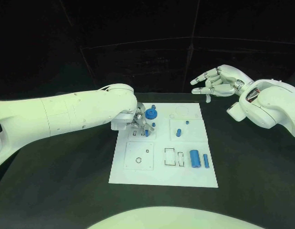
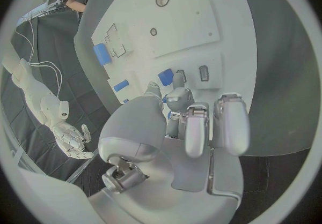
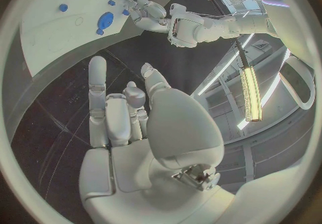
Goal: Assemble the parts on the task board
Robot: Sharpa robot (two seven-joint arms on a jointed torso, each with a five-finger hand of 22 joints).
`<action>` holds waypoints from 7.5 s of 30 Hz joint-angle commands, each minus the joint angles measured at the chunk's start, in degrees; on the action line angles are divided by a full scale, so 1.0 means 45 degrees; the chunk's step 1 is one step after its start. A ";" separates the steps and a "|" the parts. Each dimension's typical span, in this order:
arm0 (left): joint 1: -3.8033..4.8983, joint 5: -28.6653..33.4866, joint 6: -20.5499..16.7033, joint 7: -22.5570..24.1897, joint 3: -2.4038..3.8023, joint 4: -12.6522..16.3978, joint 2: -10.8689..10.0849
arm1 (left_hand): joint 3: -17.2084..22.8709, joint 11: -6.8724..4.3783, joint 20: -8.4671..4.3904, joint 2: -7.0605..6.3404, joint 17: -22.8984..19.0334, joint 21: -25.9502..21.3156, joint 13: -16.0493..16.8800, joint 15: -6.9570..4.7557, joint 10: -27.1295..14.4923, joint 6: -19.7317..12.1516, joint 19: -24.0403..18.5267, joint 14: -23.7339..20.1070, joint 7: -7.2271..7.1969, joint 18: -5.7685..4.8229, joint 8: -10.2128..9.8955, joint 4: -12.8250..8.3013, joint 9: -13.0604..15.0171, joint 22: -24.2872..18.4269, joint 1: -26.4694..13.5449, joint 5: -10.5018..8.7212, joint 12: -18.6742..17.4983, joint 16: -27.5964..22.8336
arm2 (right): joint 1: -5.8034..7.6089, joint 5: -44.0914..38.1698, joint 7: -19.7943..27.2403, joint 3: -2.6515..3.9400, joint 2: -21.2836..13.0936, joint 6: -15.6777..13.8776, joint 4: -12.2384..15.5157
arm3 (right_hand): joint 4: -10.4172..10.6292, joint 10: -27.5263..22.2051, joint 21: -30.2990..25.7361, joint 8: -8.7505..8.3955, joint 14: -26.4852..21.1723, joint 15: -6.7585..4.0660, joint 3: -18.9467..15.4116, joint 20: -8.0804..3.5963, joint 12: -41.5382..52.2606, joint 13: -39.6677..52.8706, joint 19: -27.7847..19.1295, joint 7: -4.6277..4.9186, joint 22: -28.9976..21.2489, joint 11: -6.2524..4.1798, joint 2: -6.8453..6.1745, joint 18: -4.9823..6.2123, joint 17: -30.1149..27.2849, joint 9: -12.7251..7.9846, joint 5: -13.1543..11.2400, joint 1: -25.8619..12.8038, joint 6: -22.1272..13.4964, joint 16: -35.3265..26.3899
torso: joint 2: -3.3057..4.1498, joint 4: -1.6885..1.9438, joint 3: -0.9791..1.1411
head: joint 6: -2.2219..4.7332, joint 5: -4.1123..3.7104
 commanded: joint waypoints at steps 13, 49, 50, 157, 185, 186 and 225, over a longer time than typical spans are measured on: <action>-0.0023 0.0152 0.0284 0.0009 -0.0030 -0.0158 0.0135 | 0.0181 -0.0010 -0.0025 0.0165 0.3351 0.0049 -0.0026 -0.0096 -0.0114 -0.0184 0.0357 0.1298 -0.0013 -0.0257 0.0147 -0.0248 0.0164 0.0033 0.0310 0.0023 0.0026 0.0039 | 0.0035 -0.0190 -0.0129 0.0012 0.0067 0.0280 -0.0087 | -0.0071 -0.0112 -0.0078 0.0061 0.0115 -0.0074 0.0023 -0.0009 -0.0067 -0.0017 0.0089 -0.0003 -0.0024 0.0018 0.0055 0.0171 0.0033 -0.0010 0.0106 0.0092 -0.0077 -0.0069 | -0.0005 -0.0004 0.0005 | -0.0097 0.0012; -0.0035 0.0677 0.0354 0.0153 -0.0032 -0.0179 0.0090 | 0.0842 0.0037 0.0020 -0.0058 0.3351 0.0071 -0.0027 -0.0047 -0.0131 -0.0432 0.0335 0.1298 0.0042 -0.0263 0.0231 -0.0680 0.0619 0.0141 0.0114 0.0015 0.0049 0.0039 | 0.0034 -0.0195 -0.0169 0.0010 0.0252 0.0420 -0.0247 | -0.0030 -0.0140 -0.0108 0.0063 0.0101 -0.0065 0.0006 -0.0004 -0.0107 -0.0064 0.0088 0.0006 -0.0042 0.0029 0.0073 0.0169 -0.0025 -0.0012 0.0148 0.0032 -0.0091 -0.0124 | 0.0001 0.0015 -0.0001 | -0.0232 -0.0001; -0.0035 0.0675 0.0334 0.0156 -0.0032 -0.0177 0.0090 | 0.0785 0.0037 0.0022 -0.0102 0.3351 0.0073 -0.0026 -0.0049 -0.0129 -0.0430 0.0335 0.1298 0.0037 -0.0263 0.0233 -0.0646 0.0631 0.0147 0.0040 0.0014 0.0052 0.0039 | 0.0034 -0.0195 -0.0169 0.0010 0.0257 0.0421 -0.0252 | -0.0030 -0.0140 -0.0108 0.0063 0.0101 -0.0065 0.0006 -0.0004 -0.0107 -0.0064 0.0088 0.0006 -0.0042 0.0029 0.0073 0.0169 -0.0025 -0.0012 0.0148 0.0032 -0.0091 -0.0124 | 0.0005 0.0011 0.0001 | -0.0238 0.0001; -0.0620 -0.0240 -0.1986 0.0490 -0.0022 0.0959 -0.1206 | 1.2066 0.0011 0.0031 -0.2006 0.3351 -0.0144 -0.0616 -0.0063 -0.0198 -0.0930 0.0304 0.1298 0.0061 -0.0223 0.0489 -0.4653 0.1706 0.0144 -0.0458 0.0301 -0.0424 0.0039 | 0.0028 -0.0199 -0.0259 0.0006 0.0539 0.0832 -0.0701 | 0.0014 -0.0168 -0.0165 0.0074 0.0083 -0.0058 0.0013 0.0005 -0.0141 -0.0112 0.0084 0.0012 -0.0076 0.0034 0.0132 0.0169 -0.0090 -0.0012 0.0237 -0.0009 -0.0105 -0.0202 | 0.0005 0.0001 0.0004 | -0.0617 0.0126; -0.0621 -0.0220 -0.1429 0.0369 -0.0024 0.0944 -0.1168 | 1.2144 -0.0019 0.0017 -0.2091 0.3351 -0.0133 -0.0639 -0.0081 -0.0171 -0.0844 0.0311 0.1298 0.0013 -0.0229 0.0629 -0.4621 0.1808 0.0177 -0.0640 0.0293 -0.0425 0.0039 | 0.0025 -0.0347 -0.0376 0.0005 0.0600 0.0739 -0.0744 | 0.0042 -0.0172 -0.0184 0.0079 0.0084 -0.0055 0.0007 0.0008 -0.0145 -0.0122 0.0089 0.0014 -0.0088 0.0037 0.0146 0.0169 -0.0088 -0.0011 0.0259 -0.0044 -0.0108 -0.0214 | 0.0005 -0.0006 0.0001 | -0.0676 0.0109; -0.0621 -0.0196 -0.1429 0.0371 -0.0023 0.0934 -0.1159 | 1.2151 -0.0023 0.0015 -0.2092 0.3351 -0.0132 -0.0638 -0.0085 -0.0165 -0.0836 0.0311 0.1298 0.0007 -0.0229 0.0642 -0.4613 0.1818 0.0179 -0.0658 0.0293 -0.0422 0.0039 | 0.0025 -0.0349 -0.0376 0.0005 0.0606 0.0737 -0.0747 | 0.0042 -0.0172 -0.0184 0.0079 0.0084 -0.0055 0.0007 0.0008 -0.0145 -0.0122 0.0089 0.0014 -0.0088 0.0037 0.0146 0.0169 -0.0088 -0.0011 0.0259 -0.0044 -0.0108 -0.0214 | 0.0009 -0.0007 0.0003 | -0.0677 0.0107; -0.0609 0.0091 -0.1498 0.0434 -0.0019 0.0251 -0.0716 | 0.6760 -0.0214 -0.0160 -0.2153 0.3351 -0.0037 -0.0357 -0.0254 0.0025 -0.0133 0.0409 0.1298 -0.0261 -0.0278 0.0971 -0.2487 0.2001 0.0490 -0.2382 0.0182 0.0089 0.0039 | 0.0025 -0.0354 -0.0382 0.0004 0.0623 0.0782 -0.0752 | 0.0120 -0.0218 -0.0231 0.0080 0.0068 -0.0043 -0.0057 0.0018 -0.0190 -0.0189 0.0091 0.0021 -0.0116 0.0049 0.0125 0.0167 -0.0140 -0.0014 0.0115 -0.0159 -0.0144 -0.0279 | 0.0007 0.0011 0.0001 | -0.0730 0.0014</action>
